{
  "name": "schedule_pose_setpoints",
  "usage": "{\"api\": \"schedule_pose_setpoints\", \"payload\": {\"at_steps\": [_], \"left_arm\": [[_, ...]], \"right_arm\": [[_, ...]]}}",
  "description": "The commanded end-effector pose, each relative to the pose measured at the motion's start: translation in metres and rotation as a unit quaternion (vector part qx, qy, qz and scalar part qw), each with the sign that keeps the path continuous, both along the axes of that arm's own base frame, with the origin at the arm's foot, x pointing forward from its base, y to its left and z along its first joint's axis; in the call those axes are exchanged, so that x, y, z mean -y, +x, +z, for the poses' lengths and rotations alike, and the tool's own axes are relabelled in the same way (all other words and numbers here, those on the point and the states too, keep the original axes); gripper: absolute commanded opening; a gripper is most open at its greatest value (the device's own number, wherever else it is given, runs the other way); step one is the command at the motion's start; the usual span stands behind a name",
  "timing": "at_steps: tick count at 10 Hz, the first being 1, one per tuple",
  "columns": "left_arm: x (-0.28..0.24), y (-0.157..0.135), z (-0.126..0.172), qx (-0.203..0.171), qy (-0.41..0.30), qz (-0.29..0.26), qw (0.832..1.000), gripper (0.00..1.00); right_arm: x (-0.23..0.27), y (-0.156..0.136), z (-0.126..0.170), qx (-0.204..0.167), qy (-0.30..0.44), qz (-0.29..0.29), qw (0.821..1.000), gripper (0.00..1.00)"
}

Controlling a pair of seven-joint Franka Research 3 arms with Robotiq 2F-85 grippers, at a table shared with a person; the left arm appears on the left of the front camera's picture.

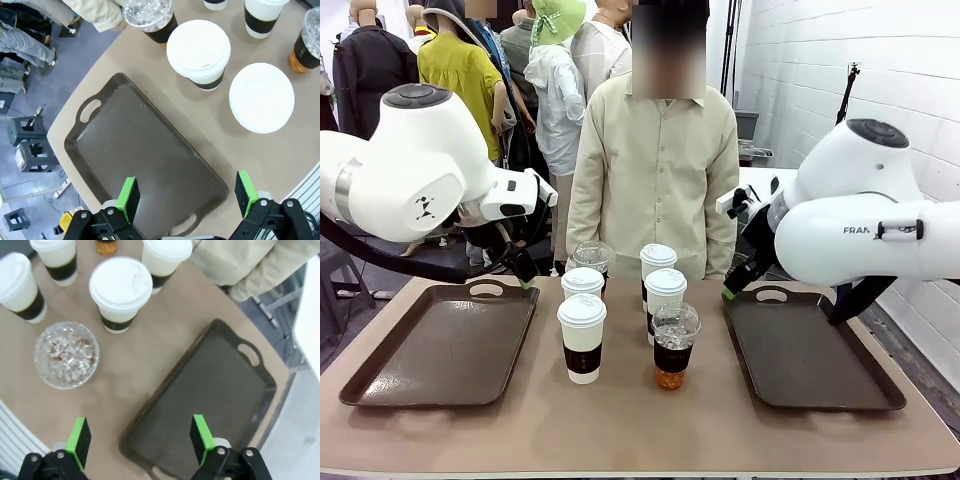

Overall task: Distribute the coffee onto the tray.
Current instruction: Pick up one iced Americano and place it on the right Handle tray.

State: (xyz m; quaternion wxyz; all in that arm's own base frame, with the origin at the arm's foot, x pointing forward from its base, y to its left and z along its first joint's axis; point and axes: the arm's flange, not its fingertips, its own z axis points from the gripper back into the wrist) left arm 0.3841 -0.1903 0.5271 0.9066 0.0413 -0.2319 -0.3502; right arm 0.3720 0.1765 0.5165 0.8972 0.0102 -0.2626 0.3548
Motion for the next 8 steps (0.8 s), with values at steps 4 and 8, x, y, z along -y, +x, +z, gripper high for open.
{"api": "schedule_pose_setpoints", "payload": {"at_steps": [4, 8], "left_arm": [[-0.016, -0.008, 0.022, -0.008, -0.038, -0.024, 0.999, 1.0], [-0.049, -0.004, 0.027, -0.021, -0.104, -0.11, 0.988, 1.0]], "right_arm": [[0.005, -0.007, 0.021, 0.013, 0.023, 0.041, 0.999, 1.0], [0.024, -0.012, 0.018, 0.034, 0.107, 0.099, 0.989, 1.0]]}}
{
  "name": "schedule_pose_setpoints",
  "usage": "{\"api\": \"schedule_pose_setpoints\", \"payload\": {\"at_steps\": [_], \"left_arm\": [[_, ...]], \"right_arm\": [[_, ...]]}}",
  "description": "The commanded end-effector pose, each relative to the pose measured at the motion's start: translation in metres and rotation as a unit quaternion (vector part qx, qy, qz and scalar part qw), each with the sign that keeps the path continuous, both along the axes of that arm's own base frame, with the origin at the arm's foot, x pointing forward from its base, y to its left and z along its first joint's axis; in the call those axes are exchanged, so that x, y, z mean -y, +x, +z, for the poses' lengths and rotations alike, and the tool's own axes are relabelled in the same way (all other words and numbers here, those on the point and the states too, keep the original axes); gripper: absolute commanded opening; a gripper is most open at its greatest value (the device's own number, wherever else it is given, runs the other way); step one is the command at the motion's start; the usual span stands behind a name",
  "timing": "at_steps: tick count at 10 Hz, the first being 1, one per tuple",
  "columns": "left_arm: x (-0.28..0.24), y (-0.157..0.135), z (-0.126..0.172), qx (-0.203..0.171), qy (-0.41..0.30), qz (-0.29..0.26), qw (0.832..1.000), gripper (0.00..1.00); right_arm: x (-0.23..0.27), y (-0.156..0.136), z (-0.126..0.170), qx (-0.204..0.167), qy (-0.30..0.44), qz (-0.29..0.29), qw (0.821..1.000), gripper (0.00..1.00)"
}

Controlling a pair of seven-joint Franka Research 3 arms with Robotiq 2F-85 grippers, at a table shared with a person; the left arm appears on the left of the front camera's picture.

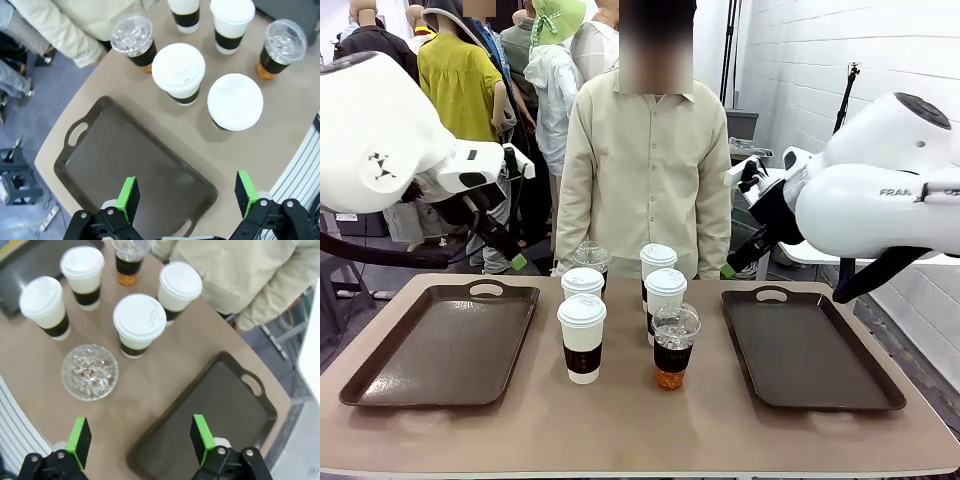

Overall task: Distribute the coffee onto the tray.
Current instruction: Pick up one iced Americano and place it on the right Handle tray.

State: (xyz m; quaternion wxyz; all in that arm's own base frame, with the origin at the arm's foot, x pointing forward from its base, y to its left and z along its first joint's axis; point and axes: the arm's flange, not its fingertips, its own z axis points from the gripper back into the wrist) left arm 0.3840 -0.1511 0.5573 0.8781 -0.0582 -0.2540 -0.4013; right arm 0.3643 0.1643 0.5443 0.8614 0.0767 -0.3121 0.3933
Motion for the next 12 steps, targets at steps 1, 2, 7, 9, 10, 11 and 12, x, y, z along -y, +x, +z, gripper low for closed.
{"api": "schedule_pose_setpoints", "payload": {"at_steps": [1, 2, 7, 9, 10, 11, 12], "left_arm": [[-0.014, -0.008, -0.005, -0.003, -0.04, -0.066, 0.997, 1.0], [-0.017, -0.012, -0.008, 0.0, -0.053, -0.103, 0.993, 1.0], [-0.028, -0.007, -0.023, 0.014, -0.087, -0.14, 0.986, 1.0], [-0.023, -0.011, -0.018, 0.008, -0.061, -0.146, 0.987, 1.0], [-0.023, -0.011, -0.018, 0.008, -0.061, -0.146, 0.987, 1.0], [-0.023, -0.011, -0.018, 0.008, -0.061, -0.146, 0.987, 1.0], [-0.023, -0.011, -0.018, 0.008, -0.061, -0.146, 0.987, 1.0]], "right_arm": [[0.02, -0.01, -0.01, 0.005, 0.063, 0.052, 0.997, 1.0], [0.026, -0.015, -0.011, 0.004, 0.083, 0.075, 0.994, 1.0], [0.027, -0.003, -0.018, 0.015, 0.084, 0.094, 0.992, 1.0], [0.032, -0.012, -0.008, 0.008, 0.098, 0.093, 0.991, 1.0], [0.032, -0.012, -0.008, 0.008, 0.098, 0.093, 0.991, 1.0], [0.032, -0.012, -0.008, 0.008, 0.098, 0.093, 0.991, 1.0], [0.032, -0.012, -0.008, 0.008, 0.098, 0.093, 0.991, 1.0]]}}
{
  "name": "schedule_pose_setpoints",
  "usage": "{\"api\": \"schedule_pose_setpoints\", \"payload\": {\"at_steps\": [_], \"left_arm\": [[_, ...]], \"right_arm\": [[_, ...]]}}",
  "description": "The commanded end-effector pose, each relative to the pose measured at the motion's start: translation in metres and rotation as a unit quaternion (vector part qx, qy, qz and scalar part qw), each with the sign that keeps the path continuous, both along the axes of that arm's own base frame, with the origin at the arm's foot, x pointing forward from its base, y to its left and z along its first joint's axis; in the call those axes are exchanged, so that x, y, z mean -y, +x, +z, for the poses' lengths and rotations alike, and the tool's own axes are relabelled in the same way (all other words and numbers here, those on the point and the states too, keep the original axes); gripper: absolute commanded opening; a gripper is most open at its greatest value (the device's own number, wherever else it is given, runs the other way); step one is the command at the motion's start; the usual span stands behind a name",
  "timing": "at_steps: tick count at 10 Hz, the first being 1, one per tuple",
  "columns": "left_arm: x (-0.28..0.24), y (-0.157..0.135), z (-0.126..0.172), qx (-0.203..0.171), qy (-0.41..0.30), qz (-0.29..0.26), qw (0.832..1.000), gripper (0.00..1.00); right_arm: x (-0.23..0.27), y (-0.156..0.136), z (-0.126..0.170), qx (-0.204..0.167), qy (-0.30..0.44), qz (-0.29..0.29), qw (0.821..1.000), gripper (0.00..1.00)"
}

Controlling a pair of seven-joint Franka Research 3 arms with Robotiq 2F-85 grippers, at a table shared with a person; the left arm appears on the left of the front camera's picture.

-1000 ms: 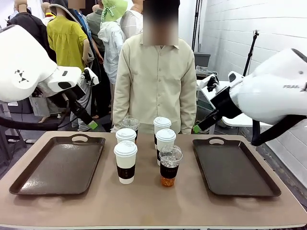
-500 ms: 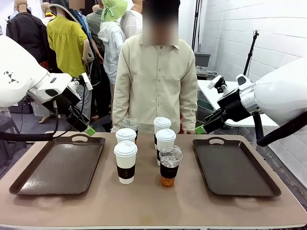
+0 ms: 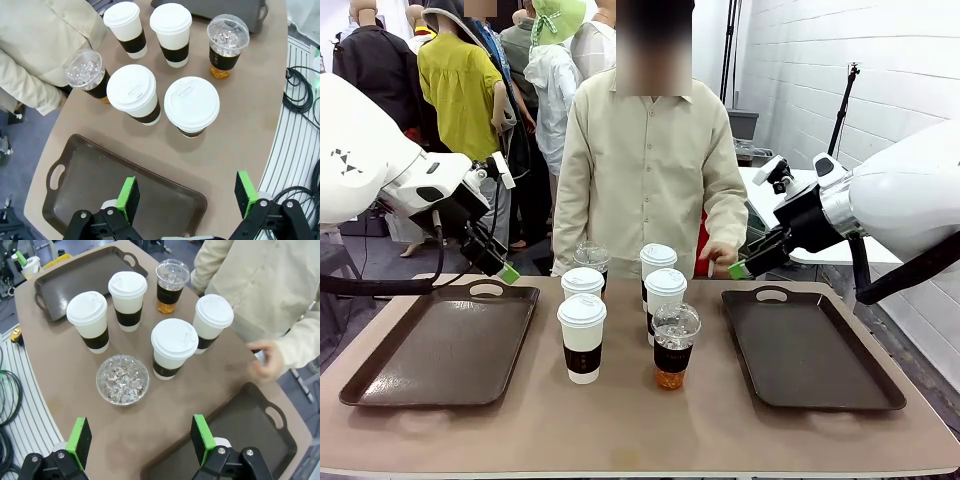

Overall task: Distribute the coffee onto the tray.
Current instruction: Pick up one iced Americano and place it on the right Handle tray.

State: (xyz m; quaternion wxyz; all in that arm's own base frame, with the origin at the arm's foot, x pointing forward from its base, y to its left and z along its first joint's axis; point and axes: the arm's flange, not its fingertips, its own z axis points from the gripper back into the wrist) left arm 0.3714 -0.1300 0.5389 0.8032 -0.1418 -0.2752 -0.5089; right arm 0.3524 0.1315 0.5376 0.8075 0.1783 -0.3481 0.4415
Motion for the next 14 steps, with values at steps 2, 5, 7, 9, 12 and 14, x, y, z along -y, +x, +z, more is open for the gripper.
{"api": "schedule_pose_setpoints", "payload": {"at_steps": [2, 5, 7, 9, 12, 14], "left_arm": [[-0.002, 0.001, 0.0, -0.003, -0.001, -0.002, 1.0, 1.0], [-0.002, 0.001, 0.0, -0.003, -0.001, -0.002, 1.0, 1.0], [-0.002, 0.001, 0.0, -0.003, -0.001, -0.002, 1.0, 1.0], [-0.002, 0.001, 0.0, -0.003, -0.001, -0.002, 1.0, 1.0], [-0.002, 0.001, 0.0, -0.003, -0.001, -0.002, 1.0, 1.0], [-0.002, 0.001, 0.0, -0.003, -0.001, -0.002, 1.0, 1.0]], "right_arm": [[-0.001, -0.001, -0.001, -0.005, 0.007, 0.002, 1.0, 1.0], [-0.001, -0.001, -0.001, -0.005, 0.007, 0.002, 1.0, 1.0], [-0.001, -0.001, -0.001, -0.005, 0.007, 0.002, 1.0, 1.0], [-0.001, -0.001, -0.001, -0.005, 0.007, 0.002, 1.0, 1.0], [-0.003, 0.012, 0.002, -0.011, -0.036, 0.019, 0.999, 1.0], [-0.014, 0.026, 0.002, -0.017, -0.11, 0.059, 0.992, 1.0]]}}
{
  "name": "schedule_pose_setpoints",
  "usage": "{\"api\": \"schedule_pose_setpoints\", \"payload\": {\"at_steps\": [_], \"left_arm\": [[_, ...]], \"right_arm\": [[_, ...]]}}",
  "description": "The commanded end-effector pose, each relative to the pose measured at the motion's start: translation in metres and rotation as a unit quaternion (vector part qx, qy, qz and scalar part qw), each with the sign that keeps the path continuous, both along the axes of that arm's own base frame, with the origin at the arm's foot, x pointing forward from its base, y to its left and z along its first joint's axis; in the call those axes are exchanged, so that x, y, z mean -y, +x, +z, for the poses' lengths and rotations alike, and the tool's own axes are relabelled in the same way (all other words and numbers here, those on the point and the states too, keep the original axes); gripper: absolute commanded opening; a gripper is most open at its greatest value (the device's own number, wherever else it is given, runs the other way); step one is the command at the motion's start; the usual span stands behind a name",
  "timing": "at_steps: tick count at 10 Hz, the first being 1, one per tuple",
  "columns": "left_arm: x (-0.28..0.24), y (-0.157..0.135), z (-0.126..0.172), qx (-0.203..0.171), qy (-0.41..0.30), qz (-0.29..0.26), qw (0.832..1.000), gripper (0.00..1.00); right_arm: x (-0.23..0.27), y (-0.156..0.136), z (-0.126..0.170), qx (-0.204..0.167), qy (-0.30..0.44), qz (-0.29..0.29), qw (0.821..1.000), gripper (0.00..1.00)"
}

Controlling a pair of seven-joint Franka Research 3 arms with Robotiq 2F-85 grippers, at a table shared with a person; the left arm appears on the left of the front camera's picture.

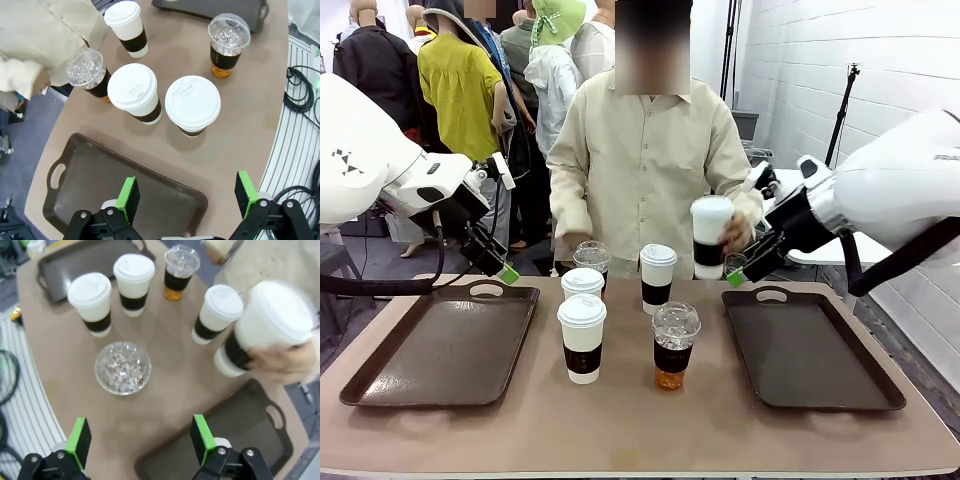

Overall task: Distribute the coffee onto the tray.
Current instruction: Pick up one iced Americano and place it on the right Handle tray.

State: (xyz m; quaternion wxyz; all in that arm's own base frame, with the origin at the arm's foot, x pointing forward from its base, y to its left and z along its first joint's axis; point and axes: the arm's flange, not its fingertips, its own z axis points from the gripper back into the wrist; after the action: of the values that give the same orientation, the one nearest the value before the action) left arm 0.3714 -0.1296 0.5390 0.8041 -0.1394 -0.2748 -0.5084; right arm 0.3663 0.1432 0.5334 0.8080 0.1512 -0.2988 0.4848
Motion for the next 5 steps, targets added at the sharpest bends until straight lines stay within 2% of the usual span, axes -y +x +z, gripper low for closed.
{"api": "schedule_pose_setpoints", "payload": {"at_steps": [1, 3, 5], "left_arm": [[-0.001, 0.001, 0.0, -0.003, -0.004, -0.003, 1.0, 1.0], [-0.001, 0.001, 0.0, -0.003, -0.004, -0.003, 1.0, 1.0], [-0.001, 0.001, 0.0, -0.003, -0.004, -0.003, 1.0, 1.0]], "right_arm": [[-0.003, 0.023, -0.002, 0.005, -0.097, 0.055, 0.994, 1.0], [-0.004, 0.026, -0.023, -0.017, -0.148, 0.114, 0.982, 1.0], [-0.009, 0.034, -0.05, -0.003, -0.173, 0.141, 0.975, 1.0]]}}
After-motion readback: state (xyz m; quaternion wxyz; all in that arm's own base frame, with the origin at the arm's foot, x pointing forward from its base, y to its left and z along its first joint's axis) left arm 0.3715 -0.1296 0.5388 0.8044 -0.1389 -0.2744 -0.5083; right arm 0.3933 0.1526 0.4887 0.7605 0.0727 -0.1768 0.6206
